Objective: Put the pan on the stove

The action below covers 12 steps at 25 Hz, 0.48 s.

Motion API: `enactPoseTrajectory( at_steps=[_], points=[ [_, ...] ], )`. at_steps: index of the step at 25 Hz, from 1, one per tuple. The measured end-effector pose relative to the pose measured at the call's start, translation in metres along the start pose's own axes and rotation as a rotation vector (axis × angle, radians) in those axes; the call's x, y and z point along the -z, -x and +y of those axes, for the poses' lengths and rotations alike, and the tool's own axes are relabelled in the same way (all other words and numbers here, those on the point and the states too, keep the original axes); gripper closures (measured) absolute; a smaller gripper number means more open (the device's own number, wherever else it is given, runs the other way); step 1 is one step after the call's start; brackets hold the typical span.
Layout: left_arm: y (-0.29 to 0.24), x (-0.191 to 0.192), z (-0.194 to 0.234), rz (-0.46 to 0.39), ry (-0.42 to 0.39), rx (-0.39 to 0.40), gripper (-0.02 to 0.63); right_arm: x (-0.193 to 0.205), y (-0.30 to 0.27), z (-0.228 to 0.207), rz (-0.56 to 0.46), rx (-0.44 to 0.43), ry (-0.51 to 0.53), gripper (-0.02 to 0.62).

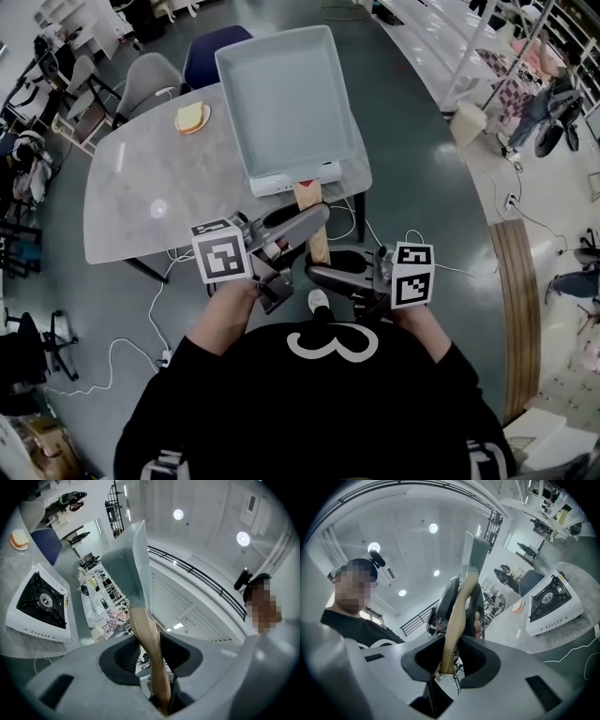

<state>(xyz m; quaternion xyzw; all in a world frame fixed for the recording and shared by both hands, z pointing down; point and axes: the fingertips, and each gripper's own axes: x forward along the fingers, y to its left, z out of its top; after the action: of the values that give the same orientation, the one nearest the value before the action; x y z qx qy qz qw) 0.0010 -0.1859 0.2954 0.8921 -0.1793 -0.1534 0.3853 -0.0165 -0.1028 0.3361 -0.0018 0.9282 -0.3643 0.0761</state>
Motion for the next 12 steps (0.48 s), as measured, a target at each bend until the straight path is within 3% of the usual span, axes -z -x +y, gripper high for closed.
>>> enactPoseTrajectory(
  at_steps=[12],
  points=[
    [-0.013, -0.022, 0.072, 0.008, 0.092, -0.069, 0.463, -0.020, -0.010, -0.063, 0.011, 0.001, -0.099, 0.508]
  ],
)
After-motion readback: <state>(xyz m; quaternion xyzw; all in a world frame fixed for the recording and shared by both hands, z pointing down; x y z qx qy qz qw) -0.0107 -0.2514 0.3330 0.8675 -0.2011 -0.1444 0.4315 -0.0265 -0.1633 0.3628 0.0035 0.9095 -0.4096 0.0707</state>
